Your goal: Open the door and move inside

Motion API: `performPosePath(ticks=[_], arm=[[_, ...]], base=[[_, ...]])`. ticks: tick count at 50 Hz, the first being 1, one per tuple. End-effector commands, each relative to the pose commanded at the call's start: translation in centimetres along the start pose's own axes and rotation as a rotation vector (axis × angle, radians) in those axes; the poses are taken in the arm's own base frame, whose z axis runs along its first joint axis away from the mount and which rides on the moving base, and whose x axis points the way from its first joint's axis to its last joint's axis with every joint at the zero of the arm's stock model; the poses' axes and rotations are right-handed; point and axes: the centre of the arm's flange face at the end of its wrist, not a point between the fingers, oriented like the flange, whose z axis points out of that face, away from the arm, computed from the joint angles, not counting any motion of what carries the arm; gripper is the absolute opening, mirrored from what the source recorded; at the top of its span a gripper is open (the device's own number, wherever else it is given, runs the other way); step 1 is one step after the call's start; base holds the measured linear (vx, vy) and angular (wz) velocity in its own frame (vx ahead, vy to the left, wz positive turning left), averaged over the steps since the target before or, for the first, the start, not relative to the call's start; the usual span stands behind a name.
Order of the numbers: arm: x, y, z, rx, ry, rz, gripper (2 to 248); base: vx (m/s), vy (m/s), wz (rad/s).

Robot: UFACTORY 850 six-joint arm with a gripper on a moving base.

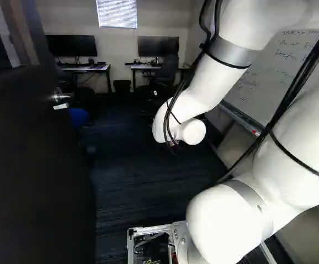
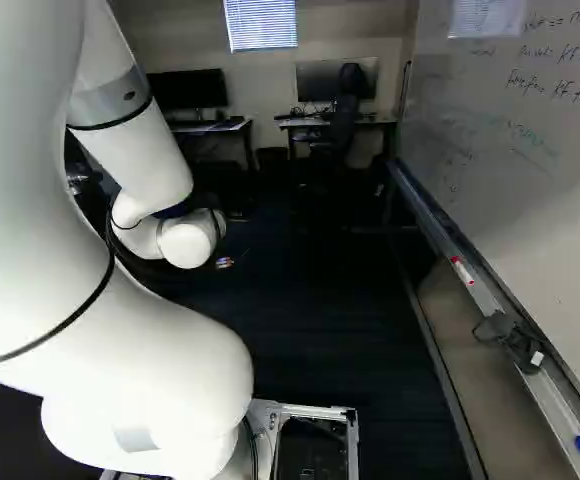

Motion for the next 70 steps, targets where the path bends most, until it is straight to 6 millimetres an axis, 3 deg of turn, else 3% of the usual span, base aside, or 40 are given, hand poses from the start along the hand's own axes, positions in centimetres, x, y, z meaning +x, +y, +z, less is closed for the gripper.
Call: performPosePath(ticks=[70], arm=[[0.00, 0.00, 0.00, 0.000, 0.000, 0.000, 247]], base=[[0.230, 0.003, -0.020]])
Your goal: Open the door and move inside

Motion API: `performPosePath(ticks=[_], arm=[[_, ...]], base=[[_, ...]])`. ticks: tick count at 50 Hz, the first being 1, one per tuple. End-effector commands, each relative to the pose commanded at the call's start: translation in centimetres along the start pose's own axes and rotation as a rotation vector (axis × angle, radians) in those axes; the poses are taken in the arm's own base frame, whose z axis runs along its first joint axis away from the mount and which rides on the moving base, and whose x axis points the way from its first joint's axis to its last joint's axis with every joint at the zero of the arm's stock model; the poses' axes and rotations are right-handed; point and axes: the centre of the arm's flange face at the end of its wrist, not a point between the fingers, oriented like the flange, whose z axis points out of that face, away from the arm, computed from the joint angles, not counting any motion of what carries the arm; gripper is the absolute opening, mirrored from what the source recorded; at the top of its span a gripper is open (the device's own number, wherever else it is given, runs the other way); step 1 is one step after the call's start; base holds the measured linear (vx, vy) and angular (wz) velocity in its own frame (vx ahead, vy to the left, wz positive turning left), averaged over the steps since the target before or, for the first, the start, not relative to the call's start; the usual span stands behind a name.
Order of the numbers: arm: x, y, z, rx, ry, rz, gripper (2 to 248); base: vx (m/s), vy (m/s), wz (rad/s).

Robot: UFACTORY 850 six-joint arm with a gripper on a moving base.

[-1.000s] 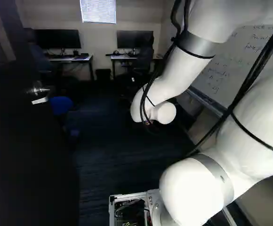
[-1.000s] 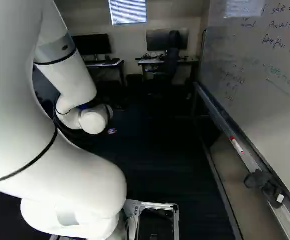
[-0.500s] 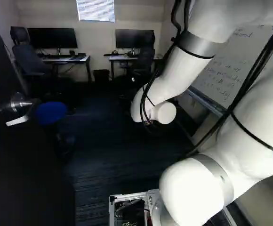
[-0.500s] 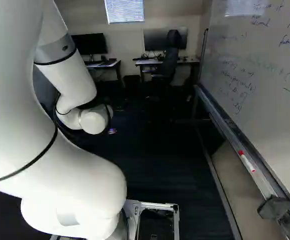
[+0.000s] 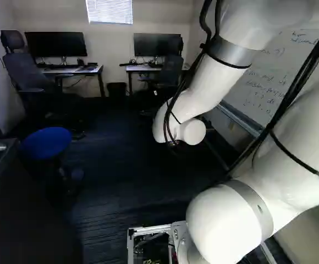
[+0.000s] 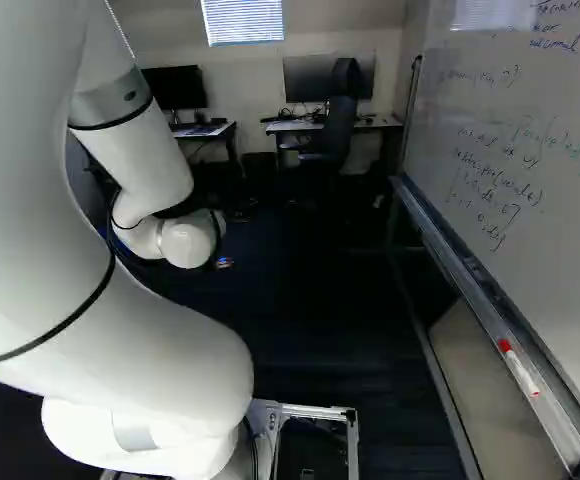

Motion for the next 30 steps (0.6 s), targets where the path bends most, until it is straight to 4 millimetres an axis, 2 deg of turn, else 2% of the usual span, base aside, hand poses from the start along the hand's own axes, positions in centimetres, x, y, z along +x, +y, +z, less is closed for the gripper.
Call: performPosePath(ticks=[16, 30], arm=[[0.00, 0.00, 0.00, 0.000, 0.000, 0.000, 247], [0.00, 0.00, 0.00, 0.000, 0.000, 0.000, 247]], base=[[0.222, 0.005, -0.006], [0.140, 0.000, 0.000]])
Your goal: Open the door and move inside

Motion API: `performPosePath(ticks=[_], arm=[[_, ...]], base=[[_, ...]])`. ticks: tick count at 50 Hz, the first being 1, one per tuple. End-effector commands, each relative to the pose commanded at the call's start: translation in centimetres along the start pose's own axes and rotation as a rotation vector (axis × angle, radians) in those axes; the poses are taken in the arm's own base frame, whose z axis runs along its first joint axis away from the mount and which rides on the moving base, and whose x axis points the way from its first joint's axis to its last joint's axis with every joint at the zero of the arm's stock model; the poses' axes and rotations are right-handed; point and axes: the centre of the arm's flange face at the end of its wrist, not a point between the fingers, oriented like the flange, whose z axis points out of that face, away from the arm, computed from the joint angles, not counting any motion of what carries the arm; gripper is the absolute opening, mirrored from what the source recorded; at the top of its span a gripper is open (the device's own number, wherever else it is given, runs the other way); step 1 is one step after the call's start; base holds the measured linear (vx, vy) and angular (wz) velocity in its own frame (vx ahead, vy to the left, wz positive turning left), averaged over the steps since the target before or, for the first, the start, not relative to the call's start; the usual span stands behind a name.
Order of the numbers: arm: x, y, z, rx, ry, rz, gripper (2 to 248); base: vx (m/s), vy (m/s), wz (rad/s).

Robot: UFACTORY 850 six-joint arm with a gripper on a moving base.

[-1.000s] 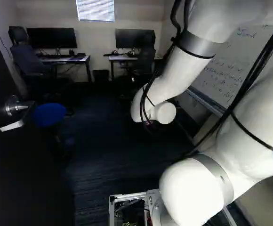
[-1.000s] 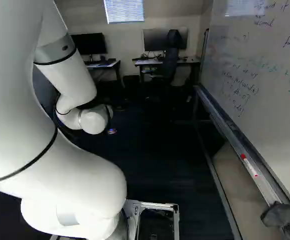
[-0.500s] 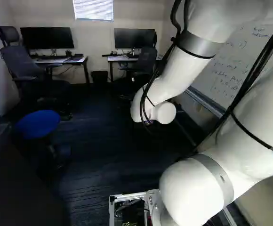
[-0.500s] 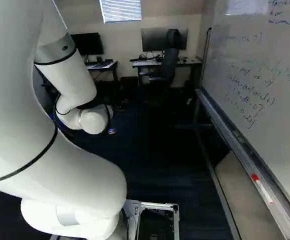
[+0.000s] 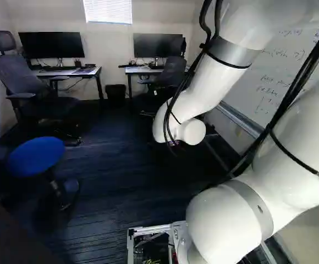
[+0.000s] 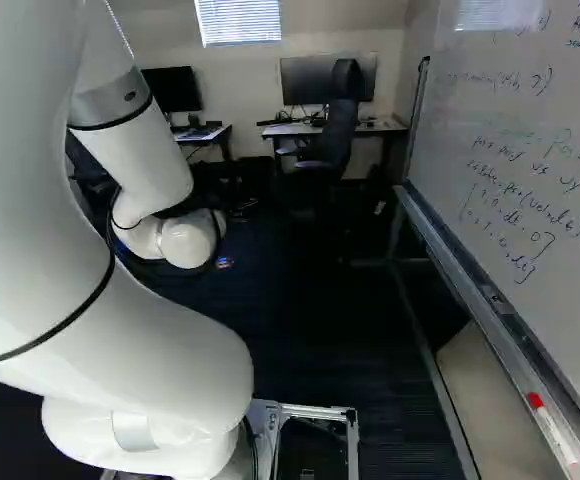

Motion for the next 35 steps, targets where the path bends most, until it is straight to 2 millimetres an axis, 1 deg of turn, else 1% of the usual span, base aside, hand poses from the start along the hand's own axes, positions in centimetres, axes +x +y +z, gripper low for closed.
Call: performPosePath(ticks=[9, 35], arm=[[0.00, 0.00, 0.00, 0.000, 0.000, 0.000, 247], [-0.01, 0.02, -0.02, -0.001, 0.000, 0.000, 247]], base=[[0.070, 0.001, -0.003], [-0.004, -0.001, 0.000]])
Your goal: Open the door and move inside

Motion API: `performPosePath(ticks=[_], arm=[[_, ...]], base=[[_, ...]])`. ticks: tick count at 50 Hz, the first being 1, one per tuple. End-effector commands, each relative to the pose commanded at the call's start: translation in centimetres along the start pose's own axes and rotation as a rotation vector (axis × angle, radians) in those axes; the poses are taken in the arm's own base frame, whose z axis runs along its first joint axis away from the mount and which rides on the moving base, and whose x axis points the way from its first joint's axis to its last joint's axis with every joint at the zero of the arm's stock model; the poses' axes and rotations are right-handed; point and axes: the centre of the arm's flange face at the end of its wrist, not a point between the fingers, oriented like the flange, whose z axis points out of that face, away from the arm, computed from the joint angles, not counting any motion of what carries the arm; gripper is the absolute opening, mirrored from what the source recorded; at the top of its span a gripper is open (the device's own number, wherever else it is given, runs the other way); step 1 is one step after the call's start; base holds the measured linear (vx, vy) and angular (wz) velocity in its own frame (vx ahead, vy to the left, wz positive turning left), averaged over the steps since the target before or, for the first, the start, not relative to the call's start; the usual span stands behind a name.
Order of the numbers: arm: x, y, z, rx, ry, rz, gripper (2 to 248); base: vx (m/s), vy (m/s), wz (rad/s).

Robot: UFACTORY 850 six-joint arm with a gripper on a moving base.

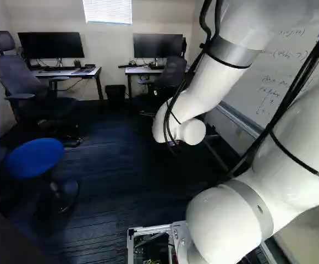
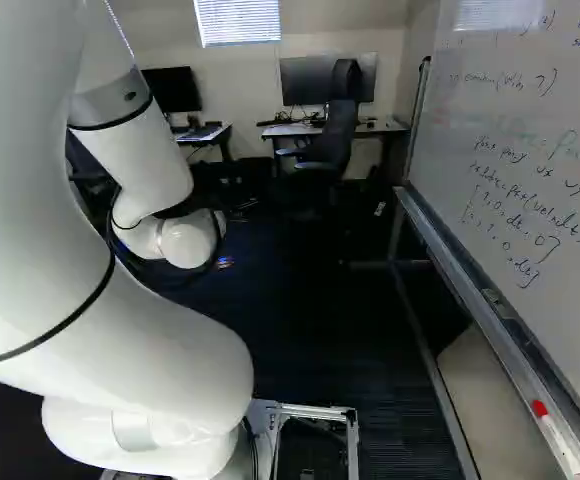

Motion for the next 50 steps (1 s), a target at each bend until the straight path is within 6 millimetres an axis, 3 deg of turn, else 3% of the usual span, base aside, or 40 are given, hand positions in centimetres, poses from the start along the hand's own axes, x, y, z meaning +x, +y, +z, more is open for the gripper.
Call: performPosePath(ticks=[24, 50], arm=[[-0.8, 1.4, -1.1, -0.040, -0.008, 0.012, 247], [-3.1, 4.5, -4.3, -0.145, -0.031, 0.044, 247]], base=[[0.000, 0.000, 0.000], [0.000, 0.000, 0.000]])
